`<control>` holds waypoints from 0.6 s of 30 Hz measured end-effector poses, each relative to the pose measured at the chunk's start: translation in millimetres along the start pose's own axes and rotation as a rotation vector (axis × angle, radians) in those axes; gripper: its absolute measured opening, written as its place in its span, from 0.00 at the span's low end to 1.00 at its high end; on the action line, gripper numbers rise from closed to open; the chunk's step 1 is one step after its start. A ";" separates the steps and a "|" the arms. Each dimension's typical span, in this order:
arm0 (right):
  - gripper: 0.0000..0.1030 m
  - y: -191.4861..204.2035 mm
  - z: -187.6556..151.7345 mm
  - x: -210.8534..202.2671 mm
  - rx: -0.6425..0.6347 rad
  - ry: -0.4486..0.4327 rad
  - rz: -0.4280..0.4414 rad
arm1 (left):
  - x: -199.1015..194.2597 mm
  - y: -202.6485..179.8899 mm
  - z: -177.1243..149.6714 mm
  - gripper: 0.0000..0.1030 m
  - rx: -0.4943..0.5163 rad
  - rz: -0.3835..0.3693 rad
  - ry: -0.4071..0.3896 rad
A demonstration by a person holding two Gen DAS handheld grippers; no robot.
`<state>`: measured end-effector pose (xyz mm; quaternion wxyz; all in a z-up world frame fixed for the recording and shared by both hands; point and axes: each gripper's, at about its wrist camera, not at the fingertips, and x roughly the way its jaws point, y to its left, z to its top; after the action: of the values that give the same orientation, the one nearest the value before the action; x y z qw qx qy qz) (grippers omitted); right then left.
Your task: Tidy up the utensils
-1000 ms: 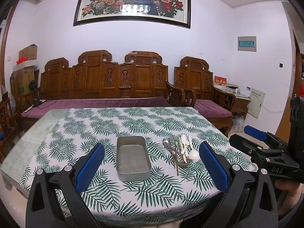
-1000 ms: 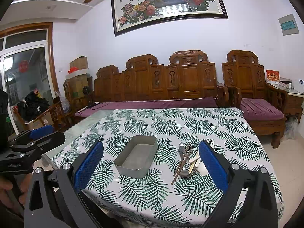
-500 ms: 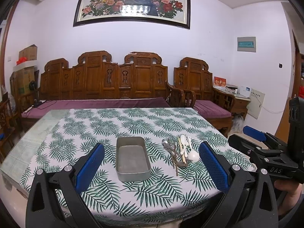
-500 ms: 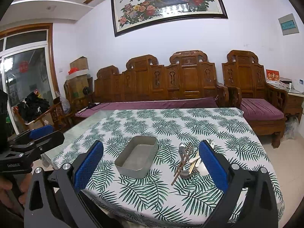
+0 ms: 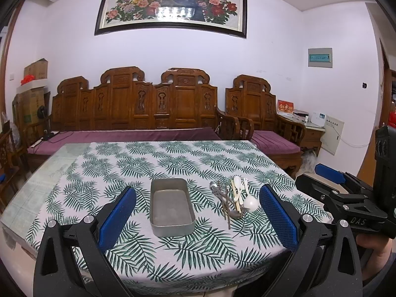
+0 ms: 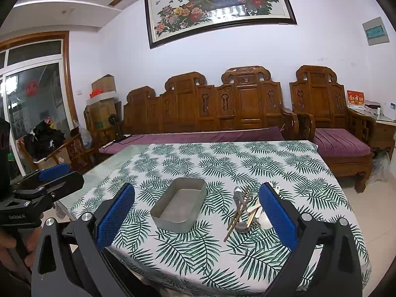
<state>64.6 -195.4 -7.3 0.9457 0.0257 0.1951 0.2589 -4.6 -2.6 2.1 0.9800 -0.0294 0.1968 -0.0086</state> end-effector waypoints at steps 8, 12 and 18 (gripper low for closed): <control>0.98 2.0 -3.2 8.0 -0.003 0.016 -0.004 | 13.2 -1.7 -6.7 0.94 0.006 0.002 0.046; 0.97 -5.9 -7.5 18.3 -0.005 0.040 -0.003 | 28.1 -0.3 -14.0 0.94 0.006 -0.002 0.088; 0.82 -20.7 -17.1 45.2 -0.007 0.097 -0.011 | 52.2 -3.1 -18.1 0.94 0.032 -0.001 0.138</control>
<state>103.7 -191.6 -42.2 0.9366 0.0089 0.2398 0.2553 36.6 -8.1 -34.5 0.9644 -0.0131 0.2637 -0.0143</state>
